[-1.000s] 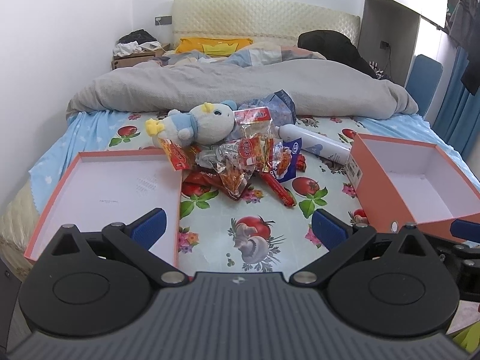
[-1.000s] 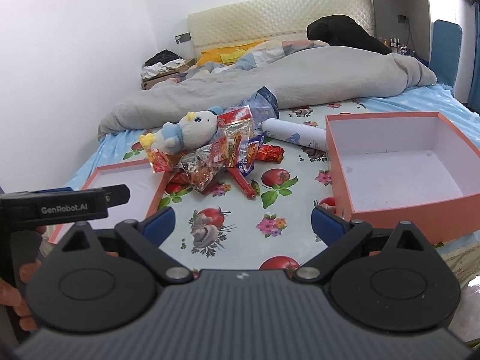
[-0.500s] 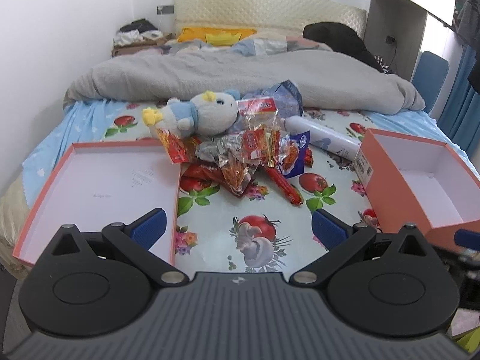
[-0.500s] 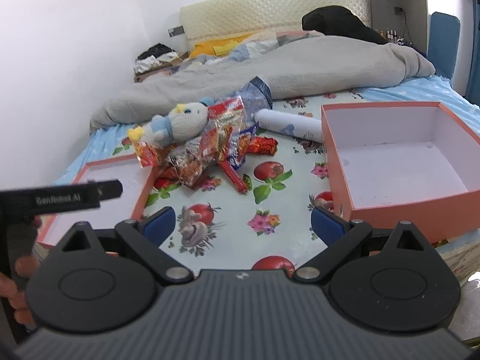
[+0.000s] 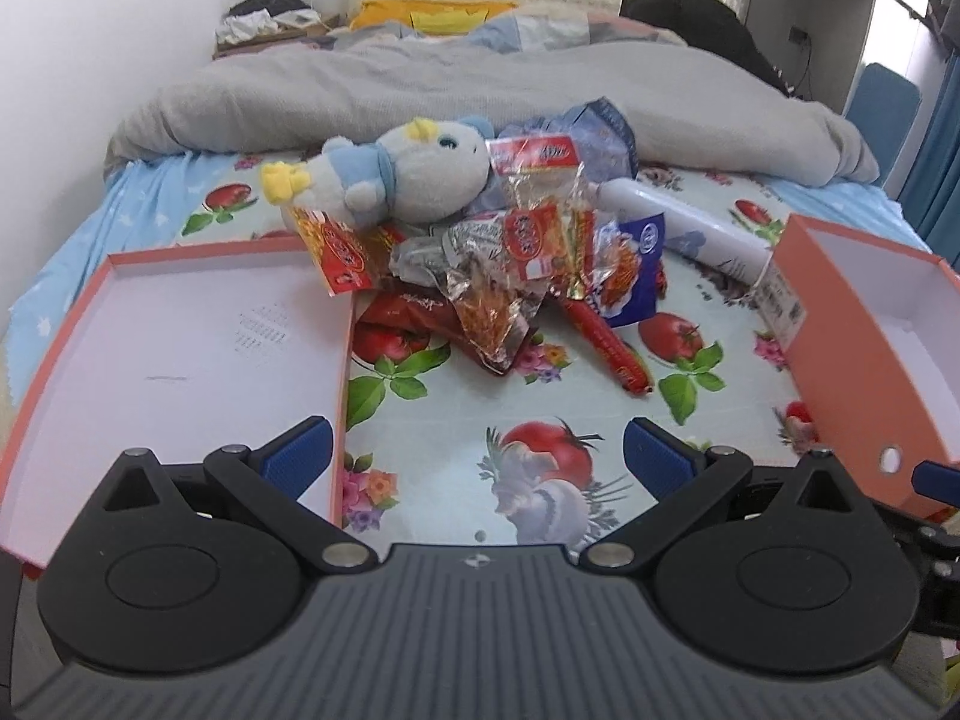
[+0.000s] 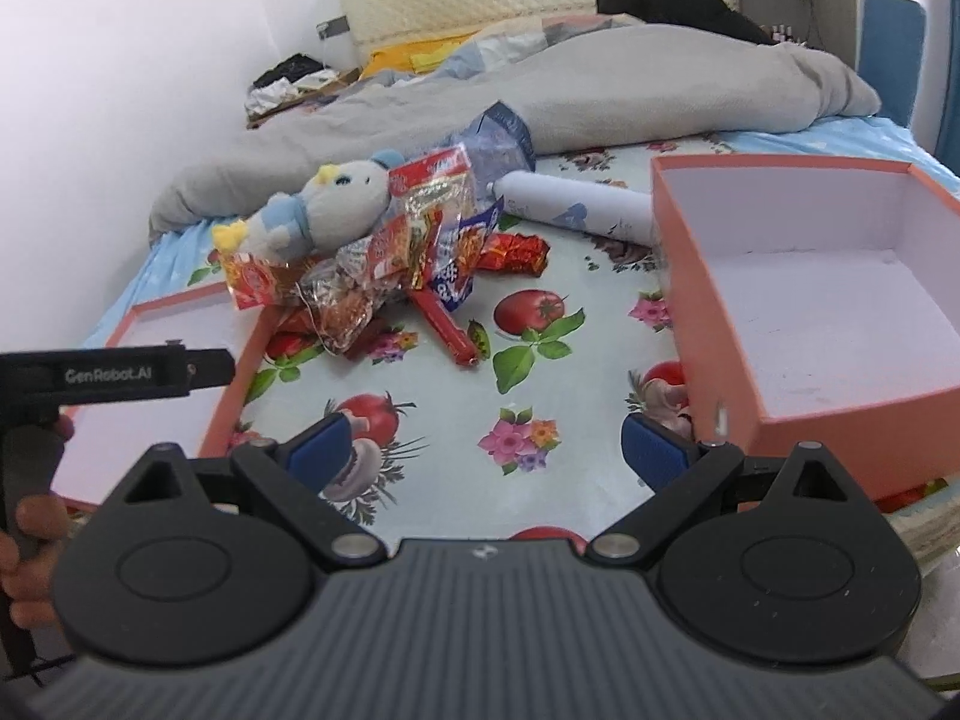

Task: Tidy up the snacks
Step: 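Grasp the clear shrimp snack bag with the left tool while the right tool grasps the red sausage stick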

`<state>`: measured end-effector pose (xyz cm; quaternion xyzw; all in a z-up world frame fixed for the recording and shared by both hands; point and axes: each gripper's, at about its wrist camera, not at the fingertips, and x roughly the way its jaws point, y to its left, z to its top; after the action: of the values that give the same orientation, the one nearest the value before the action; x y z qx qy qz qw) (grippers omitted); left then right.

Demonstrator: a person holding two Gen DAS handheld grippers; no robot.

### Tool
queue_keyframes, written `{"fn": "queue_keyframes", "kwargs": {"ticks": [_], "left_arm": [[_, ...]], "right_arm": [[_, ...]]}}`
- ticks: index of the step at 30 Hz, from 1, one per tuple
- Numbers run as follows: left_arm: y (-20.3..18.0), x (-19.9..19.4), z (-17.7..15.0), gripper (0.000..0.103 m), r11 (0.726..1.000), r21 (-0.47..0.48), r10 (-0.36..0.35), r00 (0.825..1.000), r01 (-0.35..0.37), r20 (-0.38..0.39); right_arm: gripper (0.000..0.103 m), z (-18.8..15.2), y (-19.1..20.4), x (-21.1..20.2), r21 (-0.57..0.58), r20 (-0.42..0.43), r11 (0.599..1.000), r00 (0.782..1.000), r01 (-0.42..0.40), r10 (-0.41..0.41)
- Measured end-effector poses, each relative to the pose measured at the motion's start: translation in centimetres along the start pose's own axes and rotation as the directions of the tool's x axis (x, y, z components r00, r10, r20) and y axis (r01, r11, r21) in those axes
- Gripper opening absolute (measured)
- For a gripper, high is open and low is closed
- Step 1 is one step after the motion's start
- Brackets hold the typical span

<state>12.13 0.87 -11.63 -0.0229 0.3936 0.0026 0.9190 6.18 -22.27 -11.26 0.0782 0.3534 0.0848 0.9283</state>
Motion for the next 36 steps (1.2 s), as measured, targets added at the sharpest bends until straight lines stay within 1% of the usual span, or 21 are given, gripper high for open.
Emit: {"fn": "queue_keyframes", "kwargs": {"ticks": [3, 6, 8, 10, 14, 18, 21, 24, 28, 30, 31, 32, 33, 34, 36], "left_arm": [[0.3, 2.1, 0.1, 0.103, 1.0, 0.002, 0.006, 1.0, -0.006, -0.02], [0.9, 3.8, 0.4, 0.103, 1.0, -0.009, -0.003, 1.0, 0.003, -0.03], [1.0, 4.8, 0.6, 0.103, 1.0, -0.014, -0.002, 0.999, 0.001, -0.039], [1.2, 5.8, 0.9, 0.103, 1.0, -0.023, -0.01, 0.999, 0.009, -0.044], [1.6, 8.0, 1.5, 0.103, 0.999, -0.042, -0.008, 0.998, 0.006, -0.061], [2.1, 10.2, 2.1, 0.103, 0.998, -0.063, -0.023, 0.997, 0.019, -0.072], [2.5, 12.0, 2.7, 0.103, 0.995, -0.087, -0.045, 0.995, 0.038, -0.087], [2.8, 13.6, 3.4, 0.103, 0.991, -0.12, -0.074, 0.993, 0.064, -0.088], [3.1, 15.5, 4.3, 0.092, 0.985, -0.15, -0.104, 0.991, 0.09, -0.083], [3.3, 16.4, 4.6, 0.088, 0.981, -0.166, -0.119, 0.989, 0.103, -0.089], [3.4, 16.9, 4.7, 0.086, 0.978, -0.174, -0.128, 0.988, 0.111, -0.089], [3.5, 17.3, 4.8, 0.083, 0.977, -0.18, -0.135, 0.987, 0.118, -0.087], [3.5, 17.6, 4.9, 0.081, 0.975, -0.186, -0.142, 0.986, 0.125, -0.083], [3.6, 17.9, 5.0, 0.078, 0.973, -0.192, -0.148, 0.986, 0.131, -0.079], [3.7, 18.4, 5.1, 0.073, 0.969, -0.205, -0.156, 0.985, 0.139, -0.071]], "right_arm": [[0.098, 0.2, 0.1, 1.7, -0.014, -0.015, 1.0, 1.0, -0.005, 0.005], [0.098, 0.4, 0.3, 3.4, -0.036, -0.026, 0.999, 1.0, 0.003, -0.004], [0.097, 0.6, 0.4, 4.6, -0.047, -0.047, 0.999, 0.999, -0.001, -0.001], [0.087, 0.8, 0.5, 5.8, -0.055, -0.072, 0.998, 0.997, -0.003, -0.001], [0.083, 1.6, 0.9, 8.2, -0.073, -0.104, 0.997, 0.994, -0.027, 0.019], [0.08, 2.5, 1.4, 10.5, -0.099, -0.101, 0.994, 0.994, -0.047, 0.036], [0.08, 3.1, 1.4, 12.1, -0.105, -0.068, 0.99, 0.994, -0.09, 0.083], [0.08, 3.7, 1.4, 14.1, -0.105, -0.079, 0.988, 0.992, -0.111, 0.103], [0.08, 4.3, 2.1, 16.1, -0.178, -0.051, 0.979, 0.995, -0.095, 0.087], [0.079, 4.7, 2.2, 17.0, -0.183, -0.059, 0.976, 0.993, -0.115, 0.106], [0.076, 5.0, 2.2, 17.5, -0.178, -0.062, 0.976, 0.991, -0.129, 0.119], [0.075, 5.2, 2.2, 18.0, -0.178, -0.064, 0.974, 0.989, -0.14, 0.131], [0.072, 5.4, 2.4, 18.5, -0.183, -0.07, 0.972, 0.988, -0.146, 0.136], [0.066, 5.4, 2.6, 19.0, -0.192, -0.075, 0.97, 0.988, -0.148, 0.136], [0.059, 5.6, 3.0, 20.1, -0.214, -0.094, 0.966, 0.988, -0.143, 0.126]]}}
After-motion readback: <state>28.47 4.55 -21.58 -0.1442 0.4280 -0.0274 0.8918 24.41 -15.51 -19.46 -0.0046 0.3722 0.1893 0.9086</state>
